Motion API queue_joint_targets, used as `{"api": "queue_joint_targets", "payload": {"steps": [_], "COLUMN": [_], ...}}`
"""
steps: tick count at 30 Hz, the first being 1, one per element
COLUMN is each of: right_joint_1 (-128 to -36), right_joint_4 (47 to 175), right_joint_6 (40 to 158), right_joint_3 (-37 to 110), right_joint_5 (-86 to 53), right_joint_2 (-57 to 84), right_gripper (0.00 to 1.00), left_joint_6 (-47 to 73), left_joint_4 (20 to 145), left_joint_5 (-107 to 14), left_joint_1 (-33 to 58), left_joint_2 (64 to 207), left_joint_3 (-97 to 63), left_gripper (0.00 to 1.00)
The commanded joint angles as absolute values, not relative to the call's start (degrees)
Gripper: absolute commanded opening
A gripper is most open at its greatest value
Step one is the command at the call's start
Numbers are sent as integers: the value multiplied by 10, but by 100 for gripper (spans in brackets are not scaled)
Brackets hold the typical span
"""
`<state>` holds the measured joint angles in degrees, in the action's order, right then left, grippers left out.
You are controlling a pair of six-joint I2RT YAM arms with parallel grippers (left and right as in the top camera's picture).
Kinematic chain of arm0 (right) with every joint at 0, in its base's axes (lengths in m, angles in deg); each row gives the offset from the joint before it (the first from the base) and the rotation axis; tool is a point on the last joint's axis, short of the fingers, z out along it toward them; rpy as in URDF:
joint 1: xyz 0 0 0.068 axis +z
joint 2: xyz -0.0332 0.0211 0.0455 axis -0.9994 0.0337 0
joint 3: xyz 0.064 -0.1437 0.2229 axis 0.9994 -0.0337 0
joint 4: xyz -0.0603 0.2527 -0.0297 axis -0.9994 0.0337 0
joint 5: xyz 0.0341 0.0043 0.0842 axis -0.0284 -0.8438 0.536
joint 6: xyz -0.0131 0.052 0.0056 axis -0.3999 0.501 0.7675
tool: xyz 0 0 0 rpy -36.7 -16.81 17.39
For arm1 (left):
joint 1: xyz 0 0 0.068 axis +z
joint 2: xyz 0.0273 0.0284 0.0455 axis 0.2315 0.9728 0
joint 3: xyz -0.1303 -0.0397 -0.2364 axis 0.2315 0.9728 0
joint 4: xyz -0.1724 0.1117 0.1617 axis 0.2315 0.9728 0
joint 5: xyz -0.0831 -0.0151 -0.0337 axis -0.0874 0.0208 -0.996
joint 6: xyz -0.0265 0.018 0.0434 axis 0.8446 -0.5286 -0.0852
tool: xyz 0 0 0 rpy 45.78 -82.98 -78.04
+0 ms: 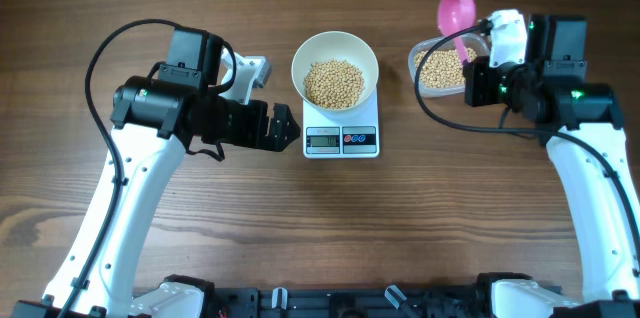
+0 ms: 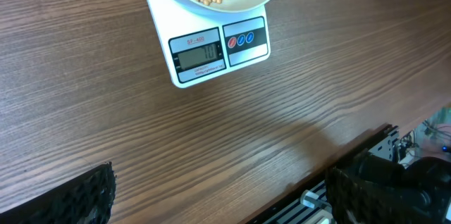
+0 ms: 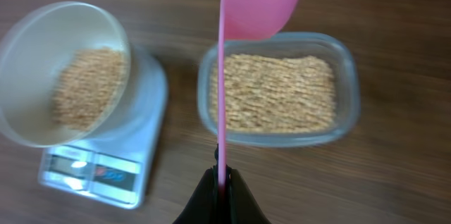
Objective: Scoop item into bowl and weigh 150g on scale
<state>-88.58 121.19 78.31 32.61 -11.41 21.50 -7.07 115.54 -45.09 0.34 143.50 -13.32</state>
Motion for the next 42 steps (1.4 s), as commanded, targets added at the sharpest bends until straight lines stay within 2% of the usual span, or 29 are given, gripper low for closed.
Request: {"api": "queue_joint_targets", "payload": {"steps": [1,11,16,20,30,42], "right_joint_1": [-888,-888,-888,-888,-876,-834], "right_joint_4": [1211,1203,1202,1207,1205,1203], "right_joint_6": [746,701,701,701,702,702], "right_joint_3": [322,322,322,310,299,292], "right_joint_5": [-169,-252,-257,-312,-306,-287], "right_joint_2": [243,337,357,360,363,433], "right_gripper": [4,4,4,4,4,4], "left_joint_6": [-80,-80,-80,-80,-80,-80], "left_joint_4": [1154,1154,1154,1154,1154,1154], "left_joint_5": [-460,-460,-460,-460,-460,-460], "left_joint_1": [1,1,1,1,1,1], "left_joint_2": [1440,1440,1440,1440,1440,1440], "left_joint_3": [-133,-133,-133,-133,-133,-133], "left_gripper": [100,100,100,100,100,100]}}
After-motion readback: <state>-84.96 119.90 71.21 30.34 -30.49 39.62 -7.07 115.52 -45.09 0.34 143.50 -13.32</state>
